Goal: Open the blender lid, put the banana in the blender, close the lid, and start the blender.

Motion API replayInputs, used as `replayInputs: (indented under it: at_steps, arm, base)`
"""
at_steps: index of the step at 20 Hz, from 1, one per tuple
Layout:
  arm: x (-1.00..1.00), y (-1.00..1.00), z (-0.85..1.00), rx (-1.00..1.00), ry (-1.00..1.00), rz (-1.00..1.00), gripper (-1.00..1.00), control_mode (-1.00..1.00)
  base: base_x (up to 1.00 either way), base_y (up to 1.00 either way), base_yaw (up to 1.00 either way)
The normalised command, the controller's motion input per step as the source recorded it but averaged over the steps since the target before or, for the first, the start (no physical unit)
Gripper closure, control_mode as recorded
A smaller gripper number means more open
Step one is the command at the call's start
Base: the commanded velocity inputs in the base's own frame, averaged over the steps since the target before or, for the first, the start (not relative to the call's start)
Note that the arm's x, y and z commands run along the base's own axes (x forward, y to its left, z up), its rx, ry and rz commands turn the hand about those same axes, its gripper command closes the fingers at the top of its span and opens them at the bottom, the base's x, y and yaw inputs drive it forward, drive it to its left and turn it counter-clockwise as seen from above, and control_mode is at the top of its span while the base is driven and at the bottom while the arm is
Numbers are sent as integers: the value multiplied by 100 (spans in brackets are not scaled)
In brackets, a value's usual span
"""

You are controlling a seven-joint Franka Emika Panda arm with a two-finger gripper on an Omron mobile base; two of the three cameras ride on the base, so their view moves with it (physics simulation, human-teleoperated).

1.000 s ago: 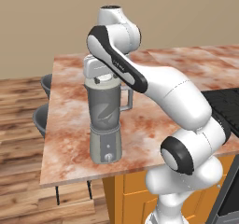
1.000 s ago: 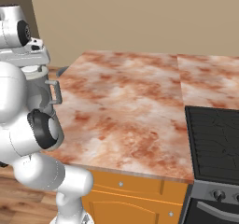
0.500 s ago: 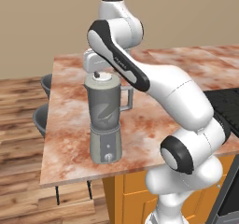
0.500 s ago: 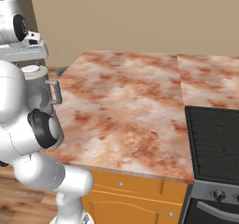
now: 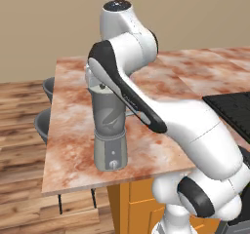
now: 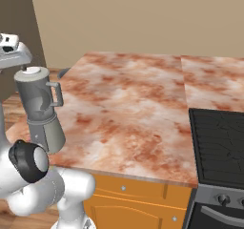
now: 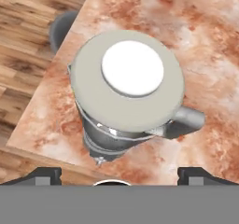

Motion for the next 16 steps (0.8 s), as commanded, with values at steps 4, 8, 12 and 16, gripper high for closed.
replayInputs:
  at_steps: [4, 8, 12, 16]
  arm:
    - [-100, -1, -66, 0, -25, -26, -100, -100]
    - [-96, -1, -100, -3, -28, -32, -100, -100]
    - [-65, 0, -100, -3, -23, -34, -100, -100]
    - [-13, 0, -94, -4, -23, -32, -100, -100]
  base:
    - [0, 0, 0]
    - [0, 0, 0]
    - [0, 0, 0]
    - [0, 0, 0]
